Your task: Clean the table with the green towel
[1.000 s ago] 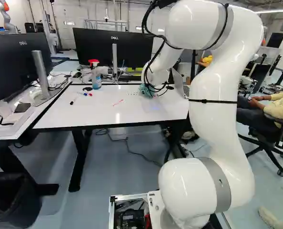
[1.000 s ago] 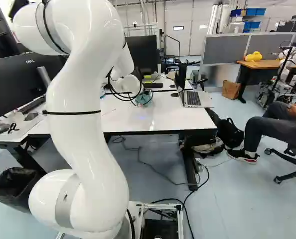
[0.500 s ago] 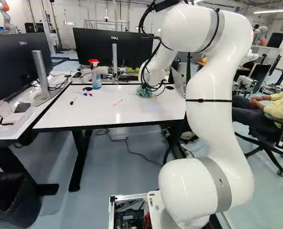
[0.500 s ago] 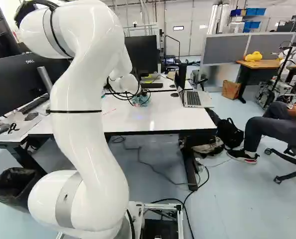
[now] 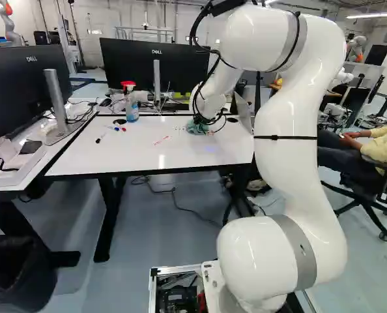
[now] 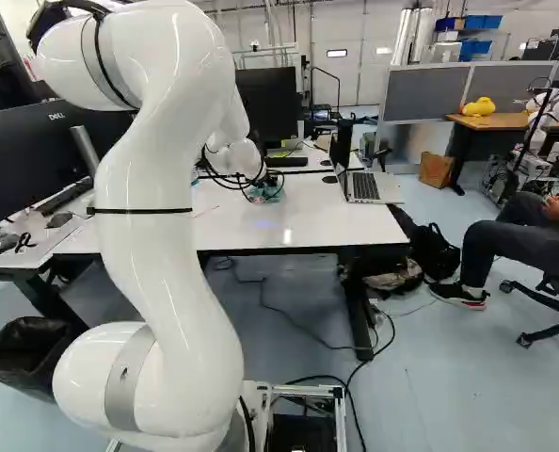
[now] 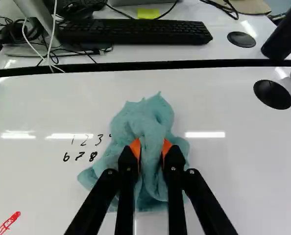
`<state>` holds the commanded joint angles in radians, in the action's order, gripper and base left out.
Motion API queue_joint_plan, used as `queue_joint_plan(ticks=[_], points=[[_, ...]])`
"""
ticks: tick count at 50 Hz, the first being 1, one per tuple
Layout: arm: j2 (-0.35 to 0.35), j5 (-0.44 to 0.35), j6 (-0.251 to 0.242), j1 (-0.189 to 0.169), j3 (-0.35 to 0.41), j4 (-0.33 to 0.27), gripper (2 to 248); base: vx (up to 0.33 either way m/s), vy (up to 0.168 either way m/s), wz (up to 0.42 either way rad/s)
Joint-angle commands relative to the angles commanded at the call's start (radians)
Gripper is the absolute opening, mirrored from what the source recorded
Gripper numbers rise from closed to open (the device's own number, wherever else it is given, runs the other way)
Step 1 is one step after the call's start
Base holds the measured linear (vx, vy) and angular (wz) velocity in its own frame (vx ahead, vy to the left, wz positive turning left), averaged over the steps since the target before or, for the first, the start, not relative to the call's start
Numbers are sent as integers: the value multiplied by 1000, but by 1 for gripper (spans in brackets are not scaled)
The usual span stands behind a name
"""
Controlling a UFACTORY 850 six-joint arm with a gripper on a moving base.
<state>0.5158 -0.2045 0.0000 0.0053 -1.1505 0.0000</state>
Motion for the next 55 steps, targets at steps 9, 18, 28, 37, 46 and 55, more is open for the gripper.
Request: queue_joint_plan(ticks=[9, 18, 28, 37, 46, 55], points=[[0, 0, 0, 0, 0, 0, 65, 0, 0, 0], [0, 8, 0, 0, 0, 0, 65, 0, 0, 0], [0, 8, 0, 0, 0, 0, 65, 0, 0, 0], [0, 8, 0, 0, 0, 0, 65, 0, 0, 0], [0, 12, 0, 0, 0, 0, 65, 0, 0, 0], [0, 12, 0, 0, 0, 0, 65, 0, 0, 0]])
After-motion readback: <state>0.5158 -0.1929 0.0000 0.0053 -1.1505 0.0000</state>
